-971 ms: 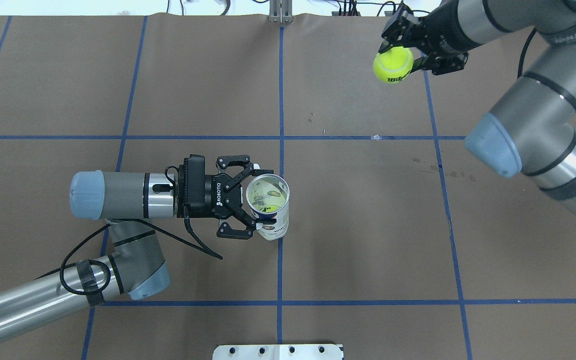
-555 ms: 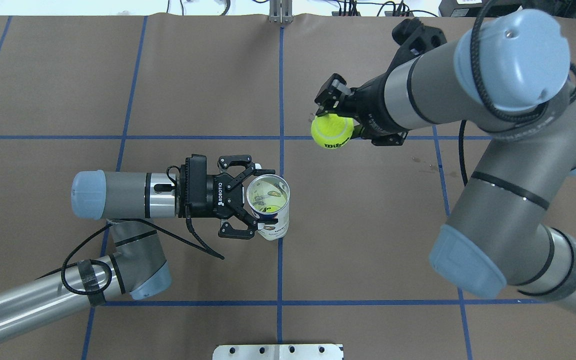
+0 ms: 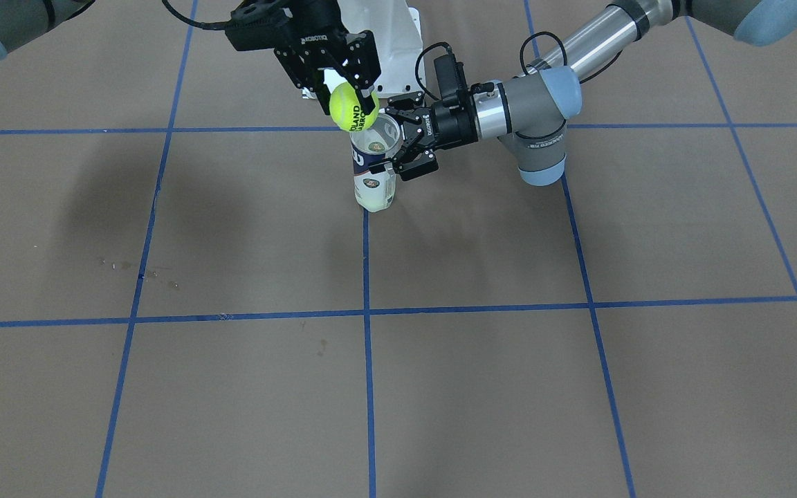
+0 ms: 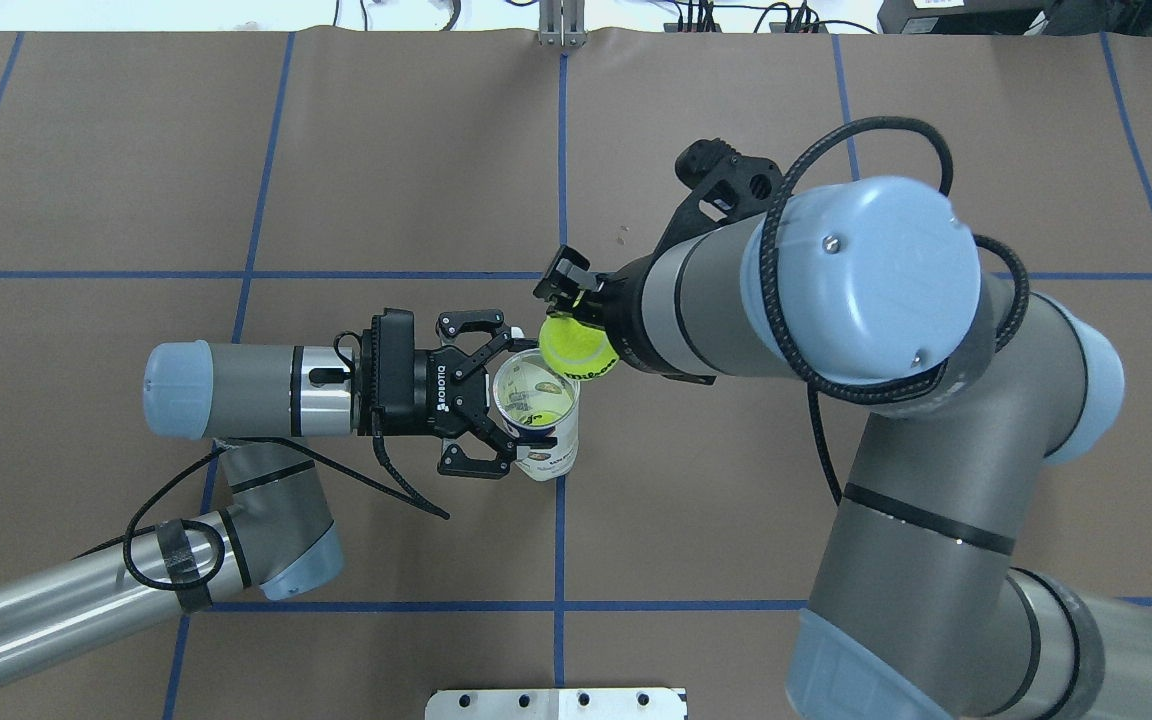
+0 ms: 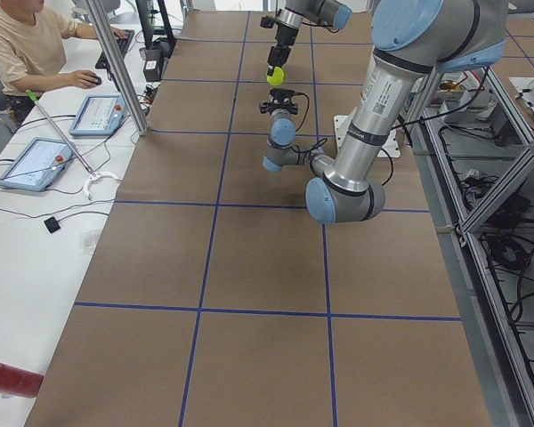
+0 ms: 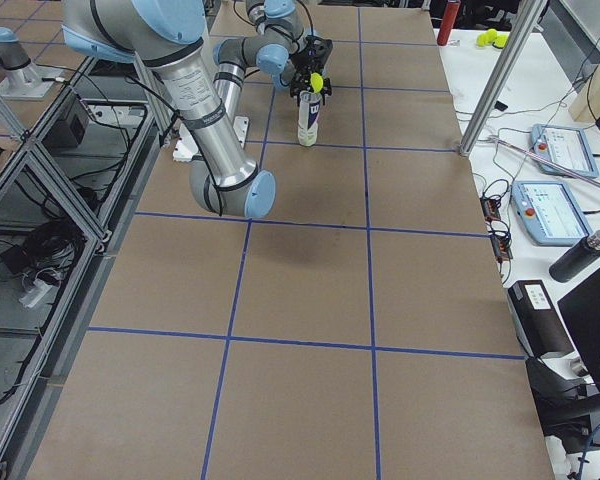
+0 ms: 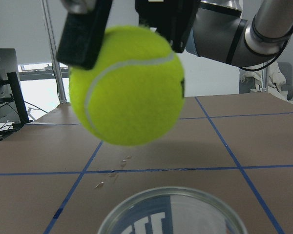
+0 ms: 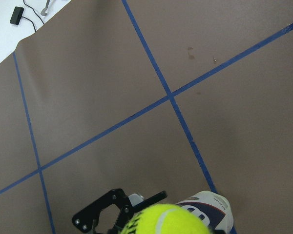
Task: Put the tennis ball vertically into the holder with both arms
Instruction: 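Carry the second ball with the right gripper over the can's top, then open the right gripper to drop the second ball into the can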
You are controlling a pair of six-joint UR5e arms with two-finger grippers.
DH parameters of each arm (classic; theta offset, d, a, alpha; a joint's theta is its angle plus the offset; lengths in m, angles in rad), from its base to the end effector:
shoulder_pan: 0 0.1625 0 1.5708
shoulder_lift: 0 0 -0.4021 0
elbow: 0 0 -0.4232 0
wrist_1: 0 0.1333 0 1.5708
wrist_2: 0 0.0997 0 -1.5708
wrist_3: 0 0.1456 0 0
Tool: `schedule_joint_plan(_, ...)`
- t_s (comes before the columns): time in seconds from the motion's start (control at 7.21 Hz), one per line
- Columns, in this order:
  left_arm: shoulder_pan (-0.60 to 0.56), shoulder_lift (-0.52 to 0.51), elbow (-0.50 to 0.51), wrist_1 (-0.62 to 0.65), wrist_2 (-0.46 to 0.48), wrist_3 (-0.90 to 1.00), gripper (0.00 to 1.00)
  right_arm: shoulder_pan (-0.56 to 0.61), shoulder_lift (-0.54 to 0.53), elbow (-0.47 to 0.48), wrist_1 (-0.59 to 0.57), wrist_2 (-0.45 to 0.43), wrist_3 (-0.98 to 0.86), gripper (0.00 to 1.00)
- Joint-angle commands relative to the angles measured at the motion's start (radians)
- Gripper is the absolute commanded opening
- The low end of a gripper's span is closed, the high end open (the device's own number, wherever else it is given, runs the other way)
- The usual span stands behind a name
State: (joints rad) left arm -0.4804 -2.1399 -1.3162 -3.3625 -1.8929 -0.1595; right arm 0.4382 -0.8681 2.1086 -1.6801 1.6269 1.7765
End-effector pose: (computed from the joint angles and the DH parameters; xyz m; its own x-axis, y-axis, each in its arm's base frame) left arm 0.5690 -0.3948 0.2141 0.1226 0.9922 0.0229 0.4780 -0.0792 0.8748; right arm -0.4640 -0.3556 0.0407 0.3001 0.3658 0.8810 -0.4484 0.8692 -0.2082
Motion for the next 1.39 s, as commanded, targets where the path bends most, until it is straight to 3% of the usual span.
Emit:
schedule_joint_plan(0.0,0.000,0.002,0.002,-0.002,0.000,0.000,0.99,-0.016,0.018,-0.002,-0.012,-0.010,0.001,0.23)
schedule_joint_plan(0.14,0.000,0.002,0.002,-0.002,0.000,0.000,0.99,-0.016,0.023,-0.005,-0.012,-0.019,0.000,0.62)
schedule_joint_plan(0.28,0.000,0.003,0.002,-0.002,0.000,0.000,0.99,-0.019,0.026,-0.009,-0.012,-0.047,-0.002,0.88)
schedule_joint_plan(0.42,0.000,0.003,0.003,-0.002,0.000,0.000,0.99,-0.021,0.027,-0.010,-0.012,-0.050,-0.002,0.98)
schedule_joint_plan(1.11,0.000,0.002,0.003,-0.002,0.000,0.000,0.99,-0.018,0.021,-0.009,-0.022,-0.048,-0.015,0.99)
schedule_joint_plan(1.25,0.000,0.003,0.002,-0.005,0.000,0.000,0.99,0.009,0.021,-0.006,-0.077,-0.036,-0.067,0.99)
